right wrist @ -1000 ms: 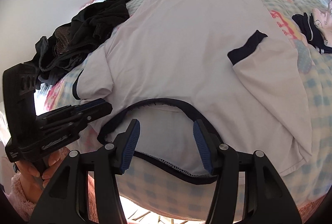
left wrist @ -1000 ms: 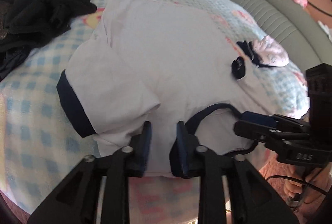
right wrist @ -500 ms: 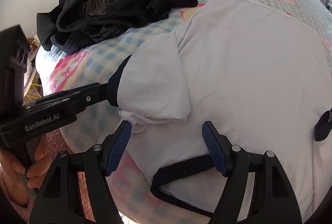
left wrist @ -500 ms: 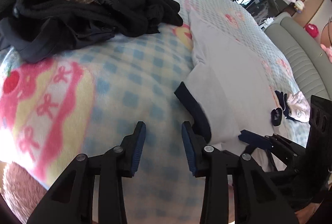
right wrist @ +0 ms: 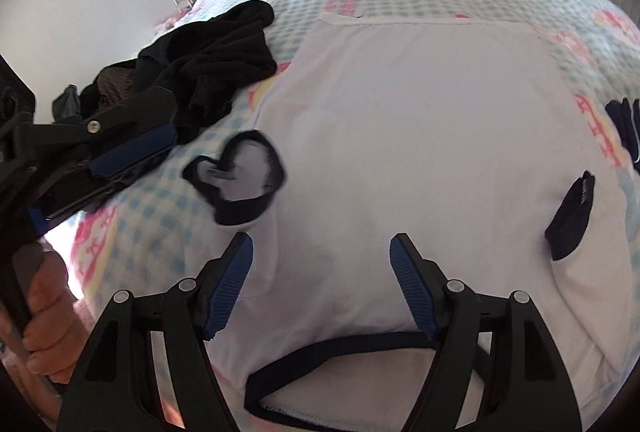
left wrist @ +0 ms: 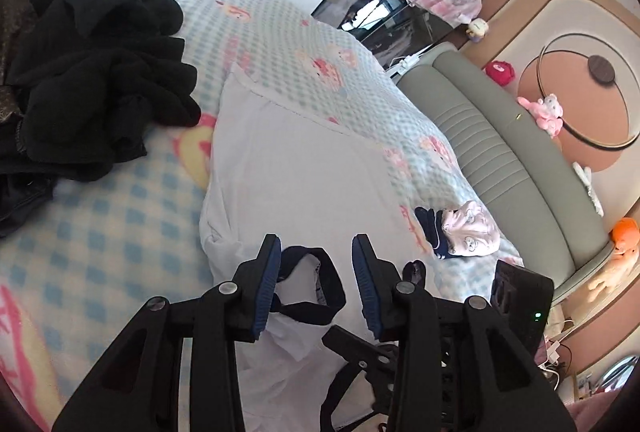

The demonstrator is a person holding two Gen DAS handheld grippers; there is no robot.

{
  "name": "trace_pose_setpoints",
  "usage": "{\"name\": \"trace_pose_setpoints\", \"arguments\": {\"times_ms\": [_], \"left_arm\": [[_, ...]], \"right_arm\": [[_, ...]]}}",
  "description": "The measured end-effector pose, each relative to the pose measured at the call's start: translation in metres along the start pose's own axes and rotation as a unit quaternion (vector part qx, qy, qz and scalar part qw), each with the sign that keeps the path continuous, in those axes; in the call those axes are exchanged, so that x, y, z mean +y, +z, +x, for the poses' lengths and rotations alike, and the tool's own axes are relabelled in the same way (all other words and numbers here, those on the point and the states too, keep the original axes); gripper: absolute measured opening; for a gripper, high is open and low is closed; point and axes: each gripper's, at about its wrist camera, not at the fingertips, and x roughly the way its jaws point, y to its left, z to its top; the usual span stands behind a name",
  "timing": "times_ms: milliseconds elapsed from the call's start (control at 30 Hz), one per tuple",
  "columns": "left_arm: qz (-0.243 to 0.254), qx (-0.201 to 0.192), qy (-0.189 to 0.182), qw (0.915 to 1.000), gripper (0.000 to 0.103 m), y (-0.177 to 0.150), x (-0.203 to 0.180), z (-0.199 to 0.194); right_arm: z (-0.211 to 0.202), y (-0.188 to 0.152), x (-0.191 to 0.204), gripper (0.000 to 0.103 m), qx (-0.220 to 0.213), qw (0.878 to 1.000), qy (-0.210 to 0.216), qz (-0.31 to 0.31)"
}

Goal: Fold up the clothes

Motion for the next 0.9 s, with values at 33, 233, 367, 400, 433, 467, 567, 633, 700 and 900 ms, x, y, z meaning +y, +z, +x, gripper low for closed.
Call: {"name": "trace_pose_setpoints", "arguments": {"times_ms": [33, 233, 367, 400, 433, 467, 567, 633, 700, 900], "left_arm": [[-0.012, 0.001, 0.011, 0.9999, 0.039, -0.004, 0.007, 0.001], [-0.072, 0.032, 0.066, 0.9947, 0.038, -0.035, 0.048, 0.007], [-0.046, 0.067, 0.076, 0.9937, 0.039, -0.058, 0.042, 0.012], [-0.032, 0.076, 0.093, 0.9923, 0.039, -0.064, 0.039, 0.013], [-0.021, 0.082, 0.107, 0.9907, 0.039, -0.068, 0.037, 0.015], [-0.013, 0.086, 0.118, 0.9892, 0.039, -0.071, 0.036, 0.016], [-0.005, 0.088, 0.130, 0.9876, 0.039, -0.076, 0.033, 0.015], [-0.006, 0.076, 0.114, 0.9905, 0.039, -0.075, 0.028, 0.010], [-0.004, 0.064, 0.087, 0.9942, 0.039, -0.075, 0.022, 0.004], [0.040, 0.118, 0.162, 0.9789, 0.039, -0.091, 0.012, 0.015]], "right_arm": [[-0.002, -0.001, 0.000, 0.073, 0.000, 1.000, 0.013, 0.003], [0.020, -0.005, 0.015, 0.073, 0.032, 0.999, 0.022, -0.029], [0.031, 0.003, -0.005, 0.067, 0.025, 0.999, -0.036, -0.005], [0.029, 0.005, -0.011, 0.067, 0.019, 0.999, -0.051, 0.001], [0.027, 0.007, -0.018, 0.067, 0.012, 0.997, -0.070, 0.008], [0.022, 0.008, -0.025, 0.067, 0.004, 0.996, -0.093, 0.014], [0.006, 0.010, -0.045, 0.067, -0.011, 0.993, -0.109, 0.042], [-0.002, 0.007, -0.050, 0.067, -0.011, 0.996, -0.075, 0.057], [-0.004, 0.004, -0.045, 0.069, -0.005, 0.998, -0.039, 0.049], [0.025, -0.008, -0.015, 0.069, 0.036, 0.999, -0.035, -0.004]]}}
